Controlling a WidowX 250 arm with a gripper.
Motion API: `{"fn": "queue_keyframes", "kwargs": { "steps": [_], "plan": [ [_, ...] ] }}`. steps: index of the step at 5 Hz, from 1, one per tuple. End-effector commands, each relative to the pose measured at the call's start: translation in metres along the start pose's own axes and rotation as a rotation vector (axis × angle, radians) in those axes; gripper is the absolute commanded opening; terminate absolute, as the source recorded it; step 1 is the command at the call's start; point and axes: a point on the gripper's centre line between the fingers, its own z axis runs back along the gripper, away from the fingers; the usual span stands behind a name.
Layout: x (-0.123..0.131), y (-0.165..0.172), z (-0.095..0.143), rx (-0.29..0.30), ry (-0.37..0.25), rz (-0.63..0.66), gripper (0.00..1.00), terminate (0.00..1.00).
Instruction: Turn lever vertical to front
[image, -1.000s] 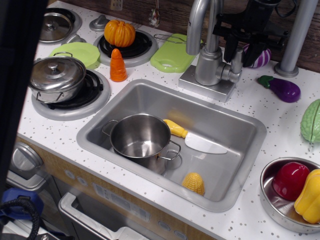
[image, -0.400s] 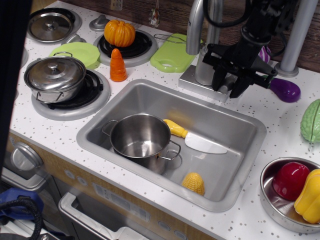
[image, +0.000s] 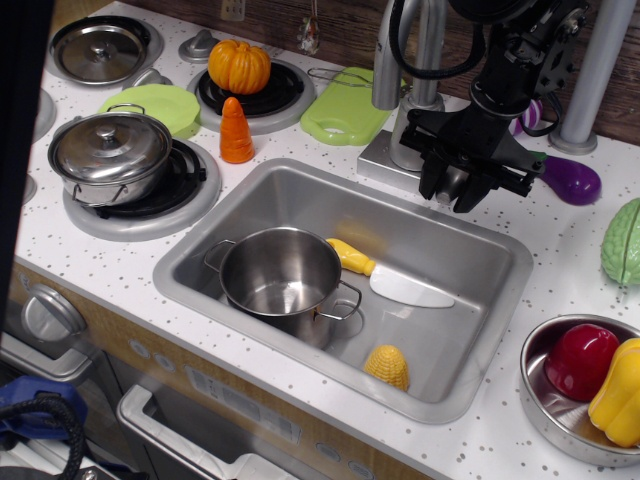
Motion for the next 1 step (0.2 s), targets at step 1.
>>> {"fn": "queue_keyframes", "kwargs": {
  "steps": [1],
  "plan": [
    [0.011,0.0036,0.0229,0.0,-0.035,-0.017,0.0,1.0]
  ]
}}
